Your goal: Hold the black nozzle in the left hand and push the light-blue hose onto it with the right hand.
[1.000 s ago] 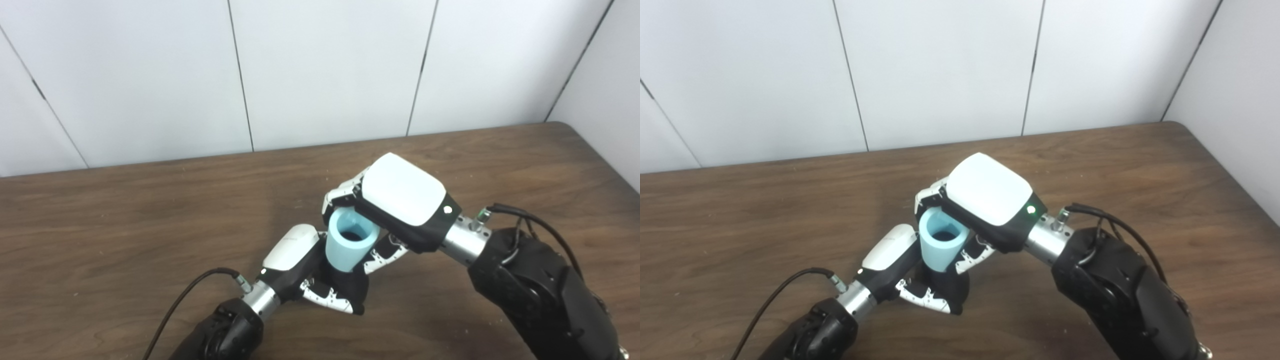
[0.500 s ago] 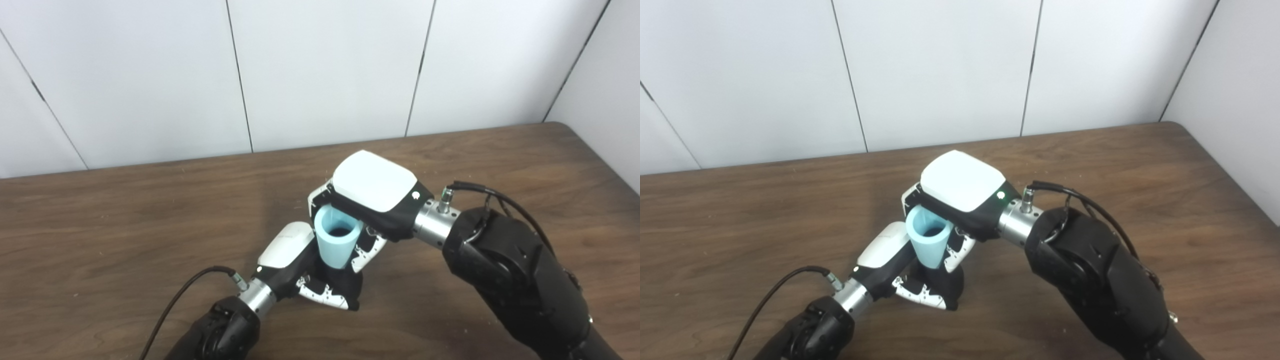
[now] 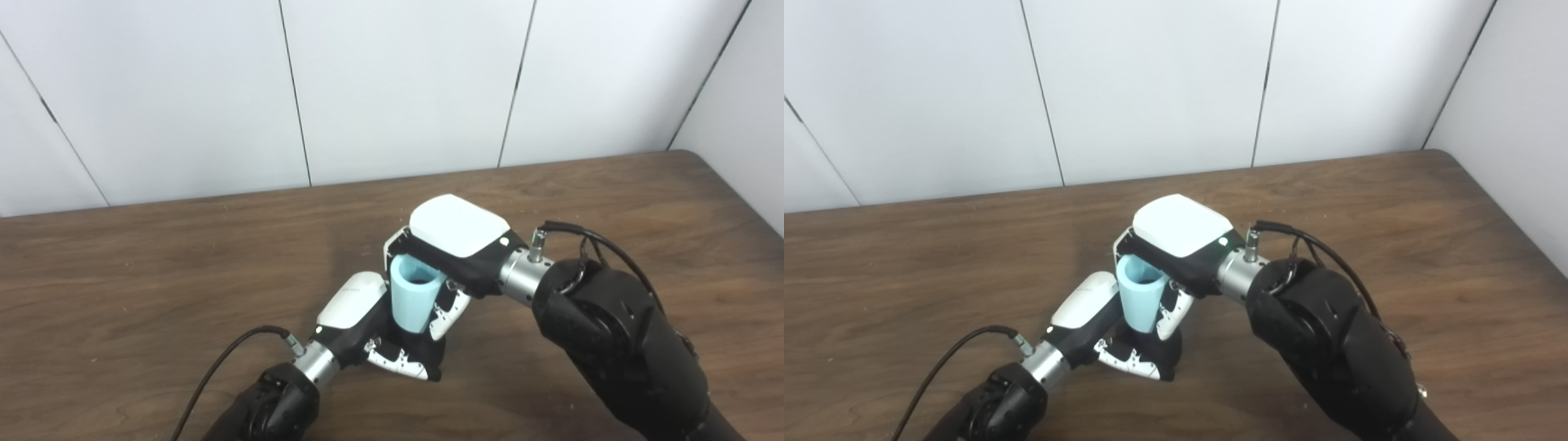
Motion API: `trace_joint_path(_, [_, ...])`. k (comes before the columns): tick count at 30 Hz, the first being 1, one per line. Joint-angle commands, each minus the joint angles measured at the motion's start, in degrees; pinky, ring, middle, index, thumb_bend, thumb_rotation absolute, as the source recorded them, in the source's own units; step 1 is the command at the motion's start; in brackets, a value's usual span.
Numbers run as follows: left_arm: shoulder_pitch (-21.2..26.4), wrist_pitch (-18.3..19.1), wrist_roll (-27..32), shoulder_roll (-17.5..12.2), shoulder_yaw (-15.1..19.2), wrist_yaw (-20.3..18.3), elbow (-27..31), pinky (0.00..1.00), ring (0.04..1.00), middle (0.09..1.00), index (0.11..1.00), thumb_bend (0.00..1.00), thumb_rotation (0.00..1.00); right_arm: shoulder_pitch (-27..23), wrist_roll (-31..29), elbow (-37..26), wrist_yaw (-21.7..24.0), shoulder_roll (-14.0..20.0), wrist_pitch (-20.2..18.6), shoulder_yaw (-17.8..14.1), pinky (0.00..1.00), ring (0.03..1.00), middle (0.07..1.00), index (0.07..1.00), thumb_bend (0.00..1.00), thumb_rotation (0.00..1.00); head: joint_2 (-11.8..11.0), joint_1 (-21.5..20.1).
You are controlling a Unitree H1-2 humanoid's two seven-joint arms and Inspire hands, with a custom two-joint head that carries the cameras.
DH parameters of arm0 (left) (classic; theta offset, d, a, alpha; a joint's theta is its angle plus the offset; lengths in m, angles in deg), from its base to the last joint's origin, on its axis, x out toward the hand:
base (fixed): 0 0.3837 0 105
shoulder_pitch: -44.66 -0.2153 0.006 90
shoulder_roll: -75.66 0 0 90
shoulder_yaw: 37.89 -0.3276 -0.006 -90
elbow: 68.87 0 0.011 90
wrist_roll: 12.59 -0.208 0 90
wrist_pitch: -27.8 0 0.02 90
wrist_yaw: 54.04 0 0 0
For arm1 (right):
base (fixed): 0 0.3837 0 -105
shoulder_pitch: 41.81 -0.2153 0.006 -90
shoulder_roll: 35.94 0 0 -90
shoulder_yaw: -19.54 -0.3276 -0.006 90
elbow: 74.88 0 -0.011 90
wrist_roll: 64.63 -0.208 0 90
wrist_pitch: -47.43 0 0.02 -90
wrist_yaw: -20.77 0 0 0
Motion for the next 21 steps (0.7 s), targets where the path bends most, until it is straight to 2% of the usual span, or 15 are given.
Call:
trace_joint_path(1, [-3.5,3.3,-5.0,-2.6,-2.9,-6.2,-3.7,0.3,0.289,0.341,0.472,0.51,0.09,5.0,-1.4,3.3,6.4,2.4,-0.7,2.7,0.04,0.136,0.469,0.488,0.53,0.0,0.0,-0.1])
trace_joint_path(7, [-3.5,3.5,-4.9,-2.7,-3.0,-6.3,-3.6,0.31,0.289,0.34,0.472,0.51,0.09,6.1,-1.1,1.3,4.8,2.2,0.2,3.2,0.04,0.135,0.469,0.488,0.53,0.0,0.1,-0.1])
trace_joint_path(13, [-3.5,3.9,-5.1,-2.6,-3.1,-6.3,-3.1,0.3,0.285,0.335,0.472,0.51,0.09,7.2,1.9,-0.7,3.5,2.0,2.4,4.4,0.03,0.115,0.47,0.487,0.53,0.0,0.2,0.1])
trace_joint_path(18, [-3.4,3.8,-5.0,-2.6,-3.2,-6.2,-3.3,0.3,0.286,0.336,0.472,0.51,0.09,8.8,7.1,-3.3,1.3,1.9,6.9,7.0,0.03,0.108,0.47,0.485,0.53,0.0,0.1,0.0])
trace_joint_path(21, [-3.4,3.8,-4.9,-2.7,-3.2,-6.2,-3.3,0.31,0.287,0.337,0.472,0.51,0.09,8.7,9.8,-4.1,0.8,1.7,9.2,8.1,0.07,0.138,0.469,0.489,0.53,0.0,0.1,0.0])
